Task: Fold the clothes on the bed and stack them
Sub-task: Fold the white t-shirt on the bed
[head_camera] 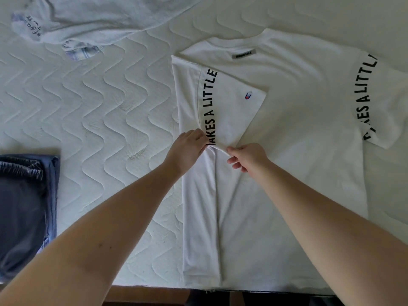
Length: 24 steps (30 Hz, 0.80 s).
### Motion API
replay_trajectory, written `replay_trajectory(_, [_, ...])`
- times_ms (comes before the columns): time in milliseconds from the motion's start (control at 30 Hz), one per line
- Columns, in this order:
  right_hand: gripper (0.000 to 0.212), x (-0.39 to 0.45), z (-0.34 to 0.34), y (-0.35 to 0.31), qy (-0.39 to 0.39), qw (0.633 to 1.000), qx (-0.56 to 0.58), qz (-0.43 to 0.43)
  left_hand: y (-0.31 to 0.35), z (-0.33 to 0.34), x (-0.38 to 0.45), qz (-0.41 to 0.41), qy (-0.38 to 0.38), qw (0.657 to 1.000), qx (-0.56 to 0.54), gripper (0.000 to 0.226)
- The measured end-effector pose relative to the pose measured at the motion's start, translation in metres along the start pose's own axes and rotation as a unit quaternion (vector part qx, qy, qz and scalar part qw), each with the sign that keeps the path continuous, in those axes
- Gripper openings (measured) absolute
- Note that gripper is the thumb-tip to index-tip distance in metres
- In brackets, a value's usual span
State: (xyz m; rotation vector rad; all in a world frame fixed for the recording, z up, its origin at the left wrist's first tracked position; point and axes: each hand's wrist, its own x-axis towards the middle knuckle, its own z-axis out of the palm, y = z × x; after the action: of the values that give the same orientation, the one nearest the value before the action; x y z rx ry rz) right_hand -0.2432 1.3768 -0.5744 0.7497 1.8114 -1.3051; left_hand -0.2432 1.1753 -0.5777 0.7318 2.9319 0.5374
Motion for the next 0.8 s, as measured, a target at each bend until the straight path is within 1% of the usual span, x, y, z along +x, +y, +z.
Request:
replay_trajectory(100, [0.021,-0.008,0.000,0.009,0.038,0.992,-0.105,-0.055,0.003,0.007,-0.011,0.003,0.003,0.997,0.076,0.007])
replay_trajectory(167, [0.021,-0.017,0.001,0.018,0.086,0.975,-0.173,-0.106,0.007,0.013,-0.019,0.006,0.005,0.992,0.124,0.017])
replay_trajectory(200, [0.021,-0.024,0.002,0.024,0.104,0.968,-0.190,-0.124,0.010,0.015,-0.025,0.001,-0.005,0.991,0.135,0.023])
replay_trajectory(267, [0.020,-0.044,0.010,0.040,0.110,0.961,-0.202,-0.151,0.017,0.018,-0.039,-0.007,-0.032,0.987,0.159,0.038])
replay_trajectory(333, [0.020,-0.066,0.025,0.062,0.090,0.955,-0.222,-0.173,0.024,0.021,-0.057,-0.025,-0.055,0.983,0.174,0.050])
replay_trajectory(367, [0.023,-0.077,0.034,0.074,0.071,0.955,-0.233,-0.169,0.030,0.023,-0.067,-0.037,-0.061,0.983,0.170,0.052])
replay_trajectory(433, [0.031,-0.097,0.052,0.098,0.014,0.949,-0.289,-0.125,0.044,0.029,-0.089,-0.047,-0.072,0.986,0.144,0.056])
replay_trajectory(500, [0.032,-0.114,0.068,0.122,-0.035,0.923,-0.374,-0.078,0.060,0.037,-0.114,-0.043,-0.099,0.987,0.117,0.059])
replay_trajectory(533, [0.030,-0.121,0.074,0.131,-0.045,0.916,-0.394,-0.057,0.068,0.040,-0.127,-0.043,-0.112,0.987,0.106,0.060])
replay_trajectory(633, [0.029,-0.141,0.086,0.157,-0.079,0.916,-0.393,0.005,0.093,0.050,-0.167,-0.063,-0.151,0.982,0.093,0.061])
replay_trajectory(700, [0.029,-0.150,0.087,0.172,-0.110,0.921,-0.370,0.050,0.107,0.055,-0.193,-0.081,-0.152,0.981,0.093,0.061])
replay_trajectory(800, [0.026,-0.160,0.085,0.189,-0.121,0.934,-0.326,0.086,0.122,0.055,-0.230,-0.084,-0.173,0.976,0.098,0.061])
